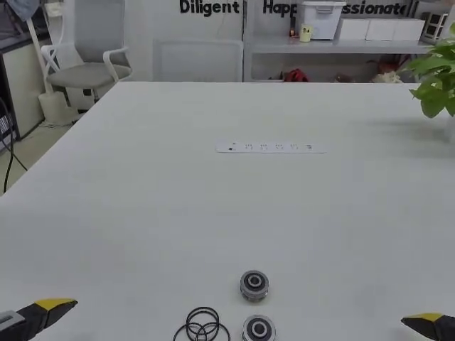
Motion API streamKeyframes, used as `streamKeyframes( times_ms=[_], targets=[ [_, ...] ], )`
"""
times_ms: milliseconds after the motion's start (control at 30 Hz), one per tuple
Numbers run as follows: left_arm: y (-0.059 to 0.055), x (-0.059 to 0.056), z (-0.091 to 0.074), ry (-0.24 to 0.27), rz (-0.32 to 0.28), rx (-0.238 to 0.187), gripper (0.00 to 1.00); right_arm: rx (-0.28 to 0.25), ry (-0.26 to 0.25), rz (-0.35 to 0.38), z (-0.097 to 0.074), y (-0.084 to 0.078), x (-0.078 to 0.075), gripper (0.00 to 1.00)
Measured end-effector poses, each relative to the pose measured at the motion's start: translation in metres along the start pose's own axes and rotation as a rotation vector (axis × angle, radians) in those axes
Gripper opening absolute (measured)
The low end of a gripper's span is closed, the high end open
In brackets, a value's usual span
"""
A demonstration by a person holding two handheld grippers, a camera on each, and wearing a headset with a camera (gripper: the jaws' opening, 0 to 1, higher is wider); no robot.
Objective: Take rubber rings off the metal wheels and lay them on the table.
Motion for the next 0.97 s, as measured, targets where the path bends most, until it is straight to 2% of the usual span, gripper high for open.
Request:
streamKeyframes(
  times_ms=[333,767,967],
  targets=[
    [0.002,-0.005,0.0,-0.002,0.002,0.001,1.0,0.005,0.008,-0.002,-0.001,-0.003,0.003,0.89],
    [0.009,-0.011,-0.001,-0.004,0.012,-0.005,0.99,-0.016,0.026,-0.006,-0.001,-0.001,0.008,0.89],
    [0.014,-0.013,-0.002,0.005,0.009,-0.026,0.98,-0.012,0.037,-0.012,-0.001,-0.002,0.013,0.89]
  ],
)
Point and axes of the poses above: the centre of the closed fingertips' face, and the gripper's own axes: z roughly forward along the fingers, x roughly to its left, y roughly out of its top, the point moved 4 cm from there along -z, roughly backward along the fingers, and after that the axes turned 10 degrees about -x, right-handed, at the moved point
